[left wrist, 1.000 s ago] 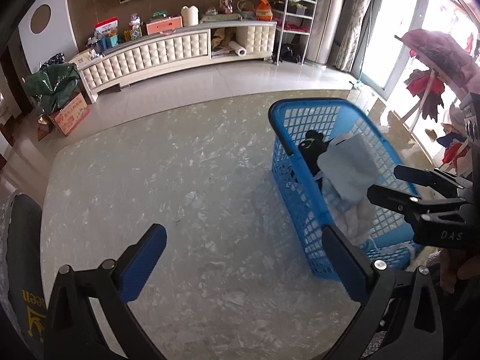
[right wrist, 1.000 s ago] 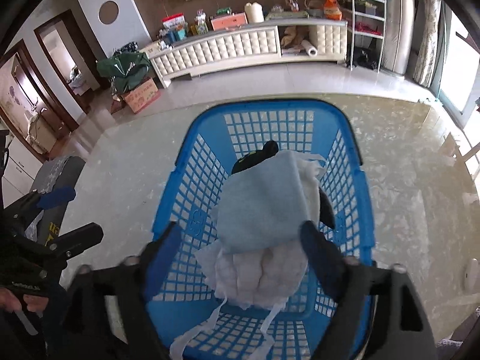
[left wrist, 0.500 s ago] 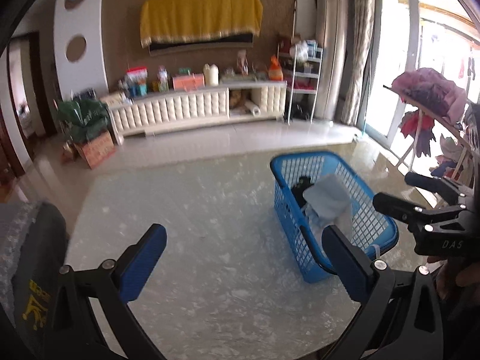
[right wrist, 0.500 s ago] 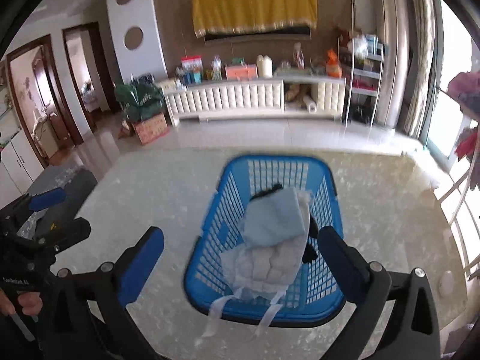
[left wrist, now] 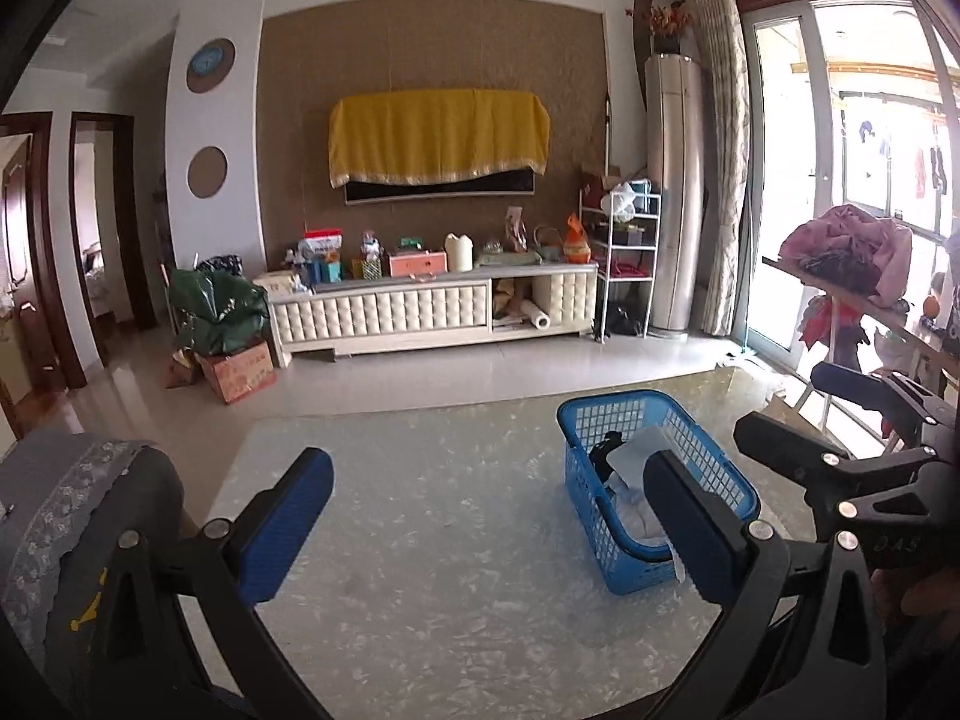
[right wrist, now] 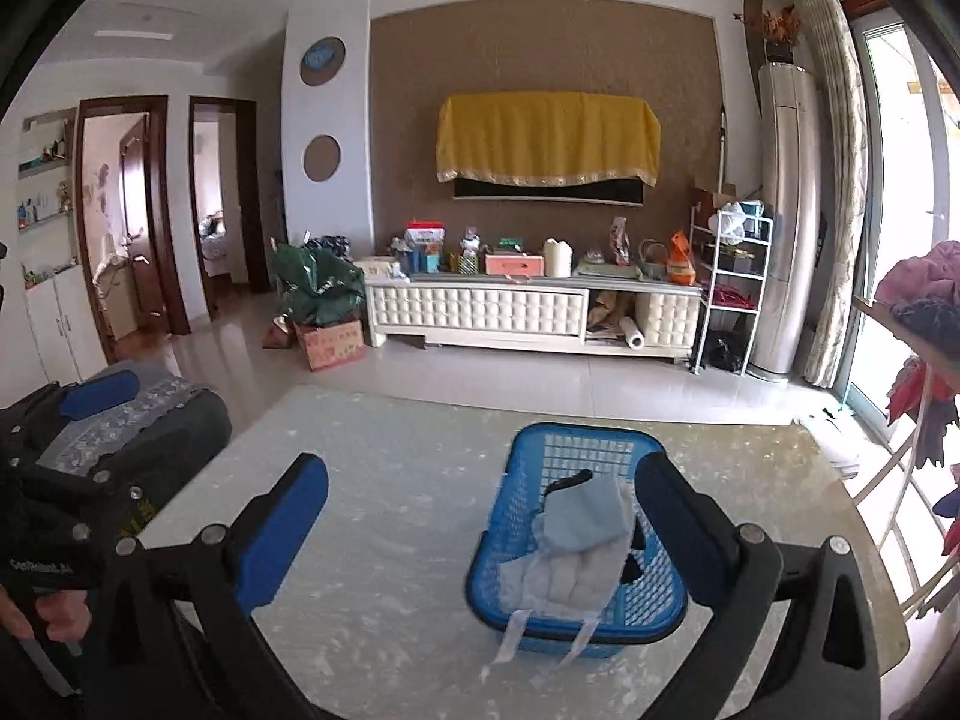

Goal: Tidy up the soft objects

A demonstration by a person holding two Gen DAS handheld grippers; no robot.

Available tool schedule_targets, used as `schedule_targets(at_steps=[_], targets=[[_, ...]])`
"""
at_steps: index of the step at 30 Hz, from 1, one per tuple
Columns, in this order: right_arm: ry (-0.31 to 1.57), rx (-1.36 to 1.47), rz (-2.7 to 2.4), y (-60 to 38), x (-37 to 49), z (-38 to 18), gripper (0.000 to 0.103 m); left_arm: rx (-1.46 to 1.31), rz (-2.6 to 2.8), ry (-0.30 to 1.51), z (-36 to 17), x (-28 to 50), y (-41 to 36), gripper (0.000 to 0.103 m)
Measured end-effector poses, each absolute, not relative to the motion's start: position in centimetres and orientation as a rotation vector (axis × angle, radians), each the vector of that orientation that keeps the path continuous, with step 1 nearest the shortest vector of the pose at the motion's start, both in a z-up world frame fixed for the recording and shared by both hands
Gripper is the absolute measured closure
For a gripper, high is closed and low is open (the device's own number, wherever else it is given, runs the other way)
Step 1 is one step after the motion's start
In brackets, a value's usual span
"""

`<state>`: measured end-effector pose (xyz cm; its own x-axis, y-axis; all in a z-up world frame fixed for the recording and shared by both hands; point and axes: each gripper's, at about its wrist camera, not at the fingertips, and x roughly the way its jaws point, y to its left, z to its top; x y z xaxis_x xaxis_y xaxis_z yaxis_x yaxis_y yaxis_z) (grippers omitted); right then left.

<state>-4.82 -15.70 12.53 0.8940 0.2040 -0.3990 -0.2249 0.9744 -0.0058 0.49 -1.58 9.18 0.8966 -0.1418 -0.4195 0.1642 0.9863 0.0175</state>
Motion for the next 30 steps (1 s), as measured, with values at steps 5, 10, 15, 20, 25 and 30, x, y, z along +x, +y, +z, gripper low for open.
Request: schedule_targets(at_steps=[5,10,15,20,25,30], targets=[[0.399,-0.053,0.228,-15.8,-5.3,12.3,0.0,0.048,-0.146,0.408,9.2,-1.1,-1.2,0.0],[0.397,-0.051,0.24,-15.9,-5.4,12.2,0.0,0.054,-0.135,0.385,9.2,-2.3,-1.2,0.0],[0.389,-0.051,0.242,-16.3,-5.1,12.6,0.0,0.051,-0.134,0.377,9.2,-2.8,-1.2,0.0],[0.389,-0.053,0.24,-16.5,-5.1,12.6,0.0,0.047,-0.134,0.373,9.3,-3.1,-1.1,0.0],[0.386,-0.054,0.245,-16.6,-5.3,12.6,0.0,0.045,-0.136,0.369,9.5,-3.4,-1.1,0.0],[0.384,-0.055,0.247,-16.4,-5.7,12.4,0.0,0.043,-0.138,0.364,9.6,-3.9,-1.1,0.0]])
